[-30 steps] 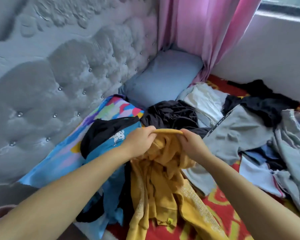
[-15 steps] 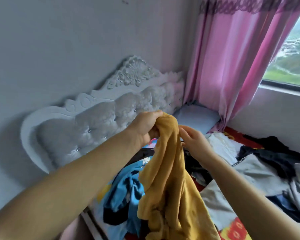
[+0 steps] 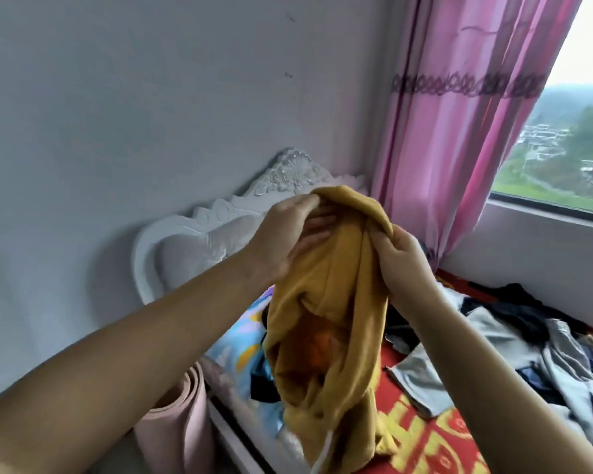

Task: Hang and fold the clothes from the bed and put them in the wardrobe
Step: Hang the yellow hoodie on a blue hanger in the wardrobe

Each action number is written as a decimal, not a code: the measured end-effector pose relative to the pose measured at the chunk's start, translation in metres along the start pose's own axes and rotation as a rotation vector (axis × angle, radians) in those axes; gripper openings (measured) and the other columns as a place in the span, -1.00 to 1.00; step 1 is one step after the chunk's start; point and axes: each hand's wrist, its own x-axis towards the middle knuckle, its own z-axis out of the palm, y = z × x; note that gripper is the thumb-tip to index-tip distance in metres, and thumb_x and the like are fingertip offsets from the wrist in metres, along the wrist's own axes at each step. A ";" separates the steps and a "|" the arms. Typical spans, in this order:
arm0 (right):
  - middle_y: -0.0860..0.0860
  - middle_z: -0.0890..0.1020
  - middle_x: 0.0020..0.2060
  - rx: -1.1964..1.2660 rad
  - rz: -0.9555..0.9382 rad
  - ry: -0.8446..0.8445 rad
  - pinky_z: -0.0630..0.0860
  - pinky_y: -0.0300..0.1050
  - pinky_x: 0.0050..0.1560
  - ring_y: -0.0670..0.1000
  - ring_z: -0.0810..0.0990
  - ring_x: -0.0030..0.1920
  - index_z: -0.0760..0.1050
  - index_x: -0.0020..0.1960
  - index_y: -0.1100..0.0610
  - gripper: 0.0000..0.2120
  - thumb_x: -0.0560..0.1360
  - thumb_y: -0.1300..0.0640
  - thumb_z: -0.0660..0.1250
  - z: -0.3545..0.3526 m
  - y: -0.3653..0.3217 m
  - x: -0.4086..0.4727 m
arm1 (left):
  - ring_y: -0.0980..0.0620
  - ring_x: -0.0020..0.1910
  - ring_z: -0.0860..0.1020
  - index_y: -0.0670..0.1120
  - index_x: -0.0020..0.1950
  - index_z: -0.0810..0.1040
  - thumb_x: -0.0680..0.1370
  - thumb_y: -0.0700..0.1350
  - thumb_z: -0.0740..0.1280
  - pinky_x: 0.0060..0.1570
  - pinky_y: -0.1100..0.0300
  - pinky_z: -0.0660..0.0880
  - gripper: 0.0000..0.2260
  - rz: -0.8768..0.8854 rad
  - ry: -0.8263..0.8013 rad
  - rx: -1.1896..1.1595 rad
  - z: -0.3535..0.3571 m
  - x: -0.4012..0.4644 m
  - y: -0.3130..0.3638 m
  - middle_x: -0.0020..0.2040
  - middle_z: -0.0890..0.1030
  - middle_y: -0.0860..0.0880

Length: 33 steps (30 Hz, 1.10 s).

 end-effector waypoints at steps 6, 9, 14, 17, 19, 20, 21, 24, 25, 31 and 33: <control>0.08 0.65 -0.20 0.362 0.297 -0.002 0.62 -0.15 -0.32 0.00 0.64 -0.22 0.53 0.00 0.16 -0.81 0.62 0.07 0.22 0.014 -0.077 -0.008 | 0.39 0.31 0.34 0.34 0.34 0.21 0.36 0.21 0.38 0.23 0.48 0.29 -0.39 0.315 -0.153 0.493 -0.053 -0.104 -0.029 0.34 0.34 0.30; 0.12 0.64 -0.08 0.432 0.404 -0.066 0.59 -0.08 -0.31 0.06 0.64 -0.11 0.50 0.13 0.19 -0.74 0.61 0.02 0.22 0.023 -0.101 -0.012 | 0.35 0.44 0.09 0.37 0.45 -0.13 0.35 0.21 0.44 0.38 0.37 0.11 -0.11 0.337 0.075 0.750 -0.068 -0.152 -0.049 0.44 0.06 0.36; 0.13 0.62 0.04 0.537 0.416 -0.217 0.62 -0.02 -0.22 0.09 0.63 -0.02 0.44 0.25 0.18 -0.69 0.62 0.01 0.19 0.034 -0.131 -0.031 | 0.22 0.18 0.47 0.04 0.39 0.35 0.27 0.16 0.43 0.14 0.28 0.43 -0.29 -0.062 0.179 0.684 -0.106 -0.216 -0.087 0.22 0.51 0.14; 0.13 0.61 0.00 0.557 0.429 -0.242 0.60 0.03 -0.11 0.08 0.61 -0.02 0.45 0.20 0.18 -0.73 0.63 0.02 0.18 0.042 -0.127 -0.045 | -0.02 -0.09 0.62 -0.21 0.12 0.58 0.38 -0.09 0.40 0.03 0.00 0.59 -0.64 -0.316 0.399 0.250 -0.112 -0.248 -0.080 -0.05 0.66 -0.18; 0.10 0.60 -0.11 0.406 0.389 -0.184 0.58 0.02 -0.05 0.05 0.59 -0.09 0.47 0.12 0.17 -0.79 0.61 0.05 0.22 0.046 -0.102 -0.055 | -0.08 -0.24 0.61 -0.26 -0.01 0.59 0.52 -0.21 0.34 -0.22 0.10 0.63 -0.87 -0.418 0.565 -0.028 -0.118 -0.269 -0.058 -0.21 0.64 -0.19; 0.08 0.56 -0.19 0.233 0.320 -0.174 0.54 -0.02 -0.09 0.04 0.57 -0.13 0.48 0.09 0.16 -0.81 0.59 0.05 0.24 0.049 -0.087 -0.061 | -0.06 -0.31 0.61 -0.24 -0.07 0.59 0.53 -0.21 0.34 -0.33 0.14 0.61 -0.91 -0.438 0.629 -0.107 -0.122 -0.281 -0.044 -0.28 0.63 -0.17; 0.07 0.52 -0.24 0.015 0.239 -0.210 0.48 -0.06 -0.15 0.07 0.53 -0.14 0.48 0.09 0.16 -0.77 0.56 0.02 0.27 0.053 -0.070 -0.068 | -0.05 -0.34 0.62 -0.21 -0.09 0.60 0.52 -0.18 0.37 -0.35 0.14 0.61 -0.91 -0.447 0.680 -0.139 -0.125 -0.293 -0.030 -0.30 0.64 -0.16; 0.09 0.47 0.14 -0.385 0.069 -0.514 0.40 -0.03 0.08 0.10 0.44 0.23 0.29 0.41 0.15 -0.42 0.49 -0.05 0.37 0.073 -0.046 -0.115 | -0.07 -0.25 0.62 -0.16 -0.08 0.62 0.48 -0.08 0.44 -0.12 0.06 0.60 -0.85 -0.445 0.754 -0.061 -0.129 -0.328 0.004 -0.23 0.65 -0.14; 0.08 0.40 0.32 -0.381 -0.001 -0.635 0.32 -0.08 0.25 0.08 0.35 0.38 0.13 0.52 0.14 -0.31 0.51 0.02 0.38 0.082 -0.046 -0.138 | -0.05 -0.26 0.60 -0.15 -0.11 0.61 0.48 -0.08 0.44 -0.08 0.07 0.57 -0.86 -0.446 0.752 0.002 -0.127 -0.337 0.011 -0.25 0.64 -0.13; 0.04 0.23 0.50 -0.518 -0.160 -1.277 0.27 -0.12 0.38 0.04 0.26 0.46 -0.09 0.57 0.03 -0.14 0.49 -0.20 0.33 0.146 -0.034 -0.293 | -0.14 -0.02 0.60 -0.17 -0.03 0.59 0.46 -0.08 0.46 0.04 0.00 0.56 -0.80 -0.455 0.849 0.139 -0.129 -0.379 0.046 -0.07 0.63 -0.18; 0.03 0.34 0.44 -0.492 -0.096 -1.266 0.39 -0.15 0.28 0.02 0.42 0.35 0.04 0.54 0.06 -0.26 0.52 -0.21 0.26 0.171 -0.034 -0.317 | -0.17 0.01 0.60 -0.16 0.02 0.60 0.44 -0.04 0.47 -0.02 -0.01 0.57 -0.75 -0.427 0.839 0.161 -0.143 -0.395 0.064 -0.02 0.64 -0.21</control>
